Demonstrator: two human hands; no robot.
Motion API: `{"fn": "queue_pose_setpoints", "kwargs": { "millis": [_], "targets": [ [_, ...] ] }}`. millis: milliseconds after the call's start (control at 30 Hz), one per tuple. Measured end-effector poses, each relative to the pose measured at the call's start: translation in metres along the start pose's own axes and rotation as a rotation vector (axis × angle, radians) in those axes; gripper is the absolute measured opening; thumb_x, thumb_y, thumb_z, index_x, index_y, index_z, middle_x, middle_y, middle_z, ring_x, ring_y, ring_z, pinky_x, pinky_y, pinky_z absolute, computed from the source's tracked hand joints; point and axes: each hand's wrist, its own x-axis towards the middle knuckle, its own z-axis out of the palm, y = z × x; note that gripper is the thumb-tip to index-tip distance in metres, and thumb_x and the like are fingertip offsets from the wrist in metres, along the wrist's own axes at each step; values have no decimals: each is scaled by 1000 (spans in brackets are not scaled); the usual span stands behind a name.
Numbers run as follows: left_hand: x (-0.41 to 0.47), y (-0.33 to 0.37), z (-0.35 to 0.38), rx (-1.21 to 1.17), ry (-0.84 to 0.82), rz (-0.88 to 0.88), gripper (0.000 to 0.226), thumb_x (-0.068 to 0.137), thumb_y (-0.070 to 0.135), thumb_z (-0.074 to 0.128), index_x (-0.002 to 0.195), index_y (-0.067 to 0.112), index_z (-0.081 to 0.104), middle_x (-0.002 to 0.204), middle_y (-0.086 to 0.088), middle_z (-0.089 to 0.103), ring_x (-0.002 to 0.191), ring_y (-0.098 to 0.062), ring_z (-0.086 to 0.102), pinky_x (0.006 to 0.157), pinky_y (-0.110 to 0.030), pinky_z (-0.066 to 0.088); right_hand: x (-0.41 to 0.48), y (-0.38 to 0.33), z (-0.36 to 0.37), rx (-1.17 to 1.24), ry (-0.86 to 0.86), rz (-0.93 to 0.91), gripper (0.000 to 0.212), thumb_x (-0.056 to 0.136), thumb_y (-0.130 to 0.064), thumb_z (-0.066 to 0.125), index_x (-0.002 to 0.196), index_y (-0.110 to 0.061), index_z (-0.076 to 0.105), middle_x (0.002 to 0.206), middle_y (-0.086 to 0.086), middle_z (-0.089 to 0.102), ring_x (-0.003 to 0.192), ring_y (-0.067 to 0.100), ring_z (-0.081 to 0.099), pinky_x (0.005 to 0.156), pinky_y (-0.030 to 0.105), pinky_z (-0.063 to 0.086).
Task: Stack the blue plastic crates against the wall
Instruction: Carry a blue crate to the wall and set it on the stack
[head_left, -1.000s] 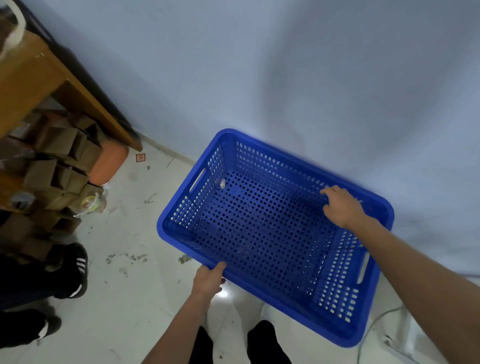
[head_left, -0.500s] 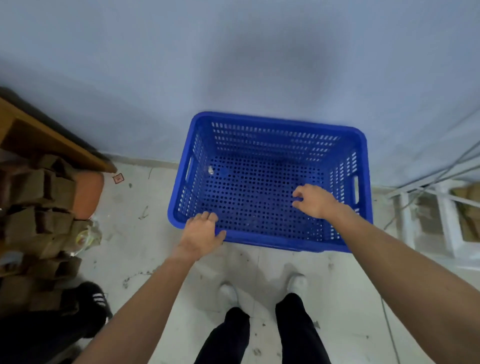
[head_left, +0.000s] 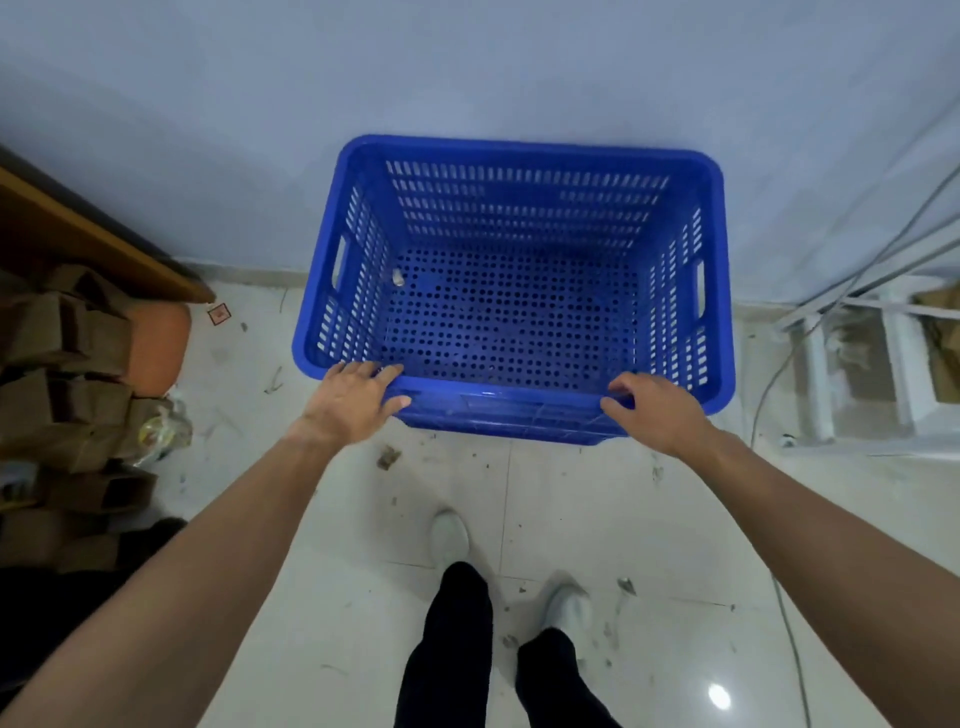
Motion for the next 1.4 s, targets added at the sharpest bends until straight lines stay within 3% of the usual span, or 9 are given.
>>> {"fn": "queue_pose_setpoints", "kwargs": {
  "millis": [133,367,500,733,967,1067,1167,1267,1400],
  "targets": [
    [10,8,5,84,-5,-52,58,97,44,47,149,20,36,139,-12,55,129,-32,50,114,-46,34,-5,24,10,2,64,-91,45,89,-62,48,113,-25,57,107,-7,60,98,18,56,85,40,50],
    [29,8,16,194,128,-57,30,98,30,50,122,12,56,107,-10,69,95,-33,67,83,-43,52,1,66,18,-303,137,-227,19,91,-9,51,110,-13,55,95,8,65,81,32,59,76,39,46],
    [33,-1,22,172,157,24,30,98,33,50,120,12,56,105,-10,70,92,-34,68,80,-46,56,4,65,14,-296,92,-199,16,92,-12,49,108,-16,52,96,5,64,82,32,60,75,41,51],
    [38,-18,8,174,81,161,36,101,35,47,130,15,48,112,-10,69,99,-32,67,89,-48,55,0,43,43,-355,334,-36,33,78,-11,64,110,-15,57,97,7,62,85,31,57,78,38,37],
    [30,-15,20,75,219,140,29,97,34,52,117,12,52,103,-9,66,93,-32,65,87,-49,52,-4,43,40,-408,319,26,37,74,-11,66,109,-13,53,96,8,55,86,30,55,83,39,42],
    [25,-13,27,0,336,125,54,90,51,56,129,13,52,127,-14,54,122,-37,54,108,-53,41,-6,31,42,-368,338,87,46,73,-17,67,115,-10,52,101,10,55,91,30,54,91,42,44],
    [18,-10,32,-143,339,17,100,83,84,31,156,16,24,165,-10,16,154,-28,12,125,-49,12,-9,30,43,-294,317,89,84,70,-50,66,139,-11,36,121,9,50,111,30,49,107,44,38],
    [23,-18,29,-298,342,-191,121,72,96,15,159,14,2,169,-7,-6,155,-22,-7,126,-47,2,-11,26,44,-253,352,47,113,67,-88,46,149,-13,26,142,8,40,132,29,38,117,45,25],
    [30,-30,18,-329,320,-350,142,56,105,24,157,11,-9,167,-9,-15,154,-23,-14,123,-49,-4,-3,22,34,-188,453,86,122,64,-98,27,150,-11,24,155,9,29,146,26,21,121,49,12]
  ]
}}
